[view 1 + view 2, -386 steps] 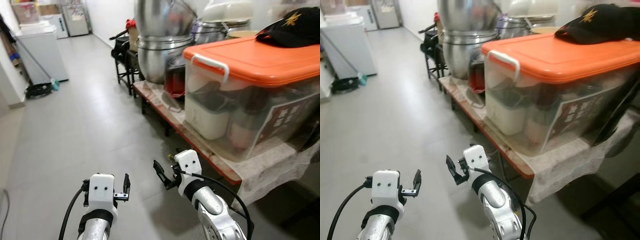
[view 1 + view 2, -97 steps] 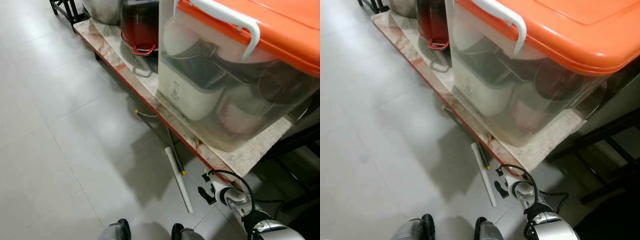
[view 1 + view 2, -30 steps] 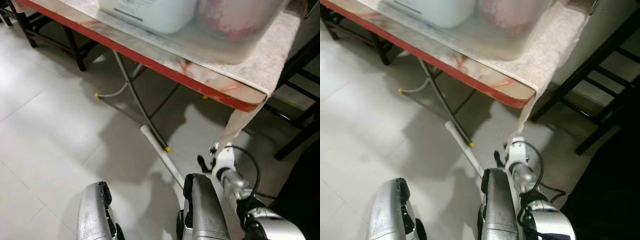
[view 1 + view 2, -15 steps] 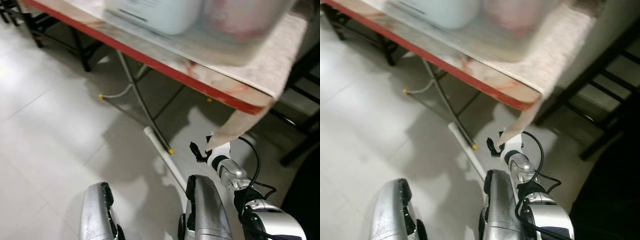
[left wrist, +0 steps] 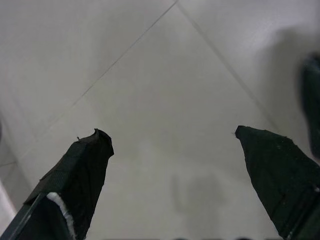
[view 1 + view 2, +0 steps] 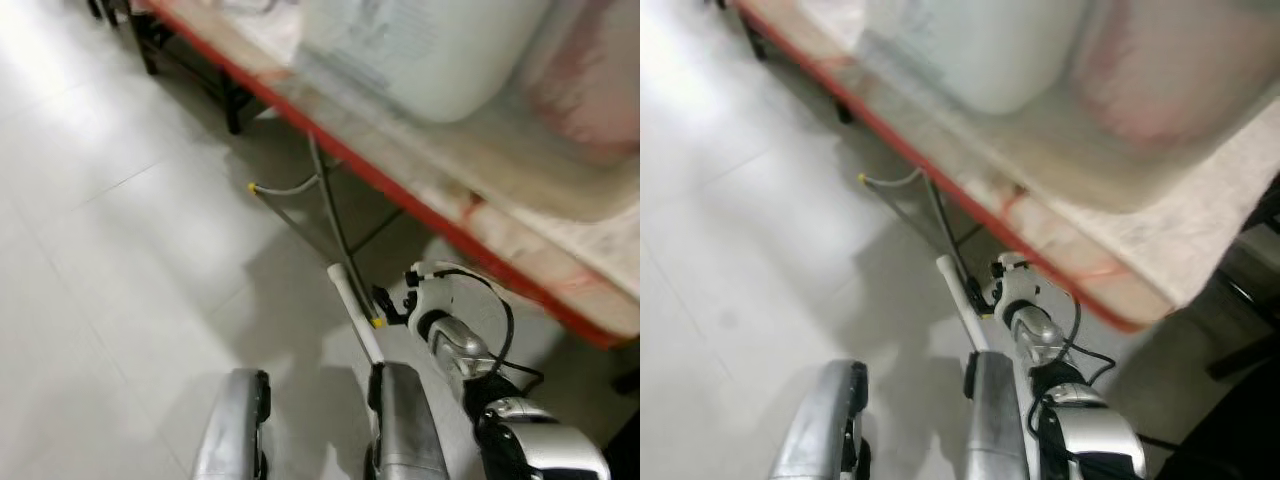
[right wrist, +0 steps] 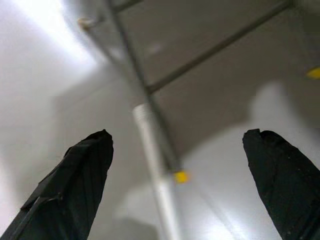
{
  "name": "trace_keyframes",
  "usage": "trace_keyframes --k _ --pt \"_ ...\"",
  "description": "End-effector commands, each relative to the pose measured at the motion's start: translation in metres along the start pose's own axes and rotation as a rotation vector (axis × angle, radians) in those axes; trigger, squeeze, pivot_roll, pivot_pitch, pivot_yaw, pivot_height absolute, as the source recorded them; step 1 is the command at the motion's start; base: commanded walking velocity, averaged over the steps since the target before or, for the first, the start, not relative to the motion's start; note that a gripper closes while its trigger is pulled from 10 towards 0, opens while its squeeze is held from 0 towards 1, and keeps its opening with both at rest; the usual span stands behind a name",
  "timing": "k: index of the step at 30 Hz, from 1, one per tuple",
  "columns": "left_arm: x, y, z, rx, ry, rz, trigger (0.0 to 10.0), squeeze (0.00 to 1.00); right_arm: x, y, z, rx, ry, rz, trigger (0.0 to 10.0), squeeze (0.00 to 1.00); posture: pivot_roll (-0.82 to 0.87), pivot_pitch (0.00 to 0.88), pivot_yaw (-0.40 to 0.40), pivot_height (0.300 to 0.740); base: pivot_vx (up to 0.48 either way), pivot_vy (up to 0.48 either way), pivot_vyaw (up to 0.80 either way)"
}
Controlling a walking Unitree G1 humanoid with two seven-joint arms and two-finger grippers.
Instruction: Building children table
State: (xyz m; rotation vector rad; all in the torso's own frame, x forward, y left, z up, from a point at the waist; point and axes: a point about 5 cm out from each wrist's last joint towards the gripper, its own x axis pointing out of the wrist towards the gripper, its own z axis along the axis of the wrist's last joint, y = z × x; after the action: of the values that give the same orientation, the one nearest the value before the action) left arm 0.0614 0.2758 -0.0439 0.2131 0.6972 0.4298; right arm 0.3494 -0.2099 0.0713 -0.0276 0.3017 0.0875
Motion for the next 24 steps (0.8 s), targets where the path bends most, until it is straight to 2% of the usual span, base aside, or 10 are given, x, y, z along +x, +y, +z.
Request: trace_keyframes --k 1,7,17,24 --pt "-0.010 0.008 -0.019 0.020 0.077 0.022 10.0 0.00 0.000 0.015 -0.011 0.015 0.039 0.036 10.0 0.00 0.09 0.294 -0.042 0.501 0.000 0.000 0.80" --pt "-0.010 0.007 -0.018 0.018 0.077 0.021 10.0 0.00 0.000 0.018 -0.014 0.008 0.046 0.045 10.0 0.00 0.09 0.292 -0.042 0.501 0.000 0.000 0.80" --pt "-0.007 0.005 -0.017 0.018 0.072 0.018 10.0 0.00 -0.002 0.018 -0.022 0.013 0.080 0.037 10.0 0.00 0.09 0.280 -0.042 0.501 0.000 0.000 0.00" --pt "0.005 0.001 -0.011 0.016 0.068 0.015 10.0 0.00 -0.004 0.016 -0.028 -0.037 0.108 0.025 10.0 0.00 0.06 0.244 -0.035 0.501 0.000 0.000 0.00"
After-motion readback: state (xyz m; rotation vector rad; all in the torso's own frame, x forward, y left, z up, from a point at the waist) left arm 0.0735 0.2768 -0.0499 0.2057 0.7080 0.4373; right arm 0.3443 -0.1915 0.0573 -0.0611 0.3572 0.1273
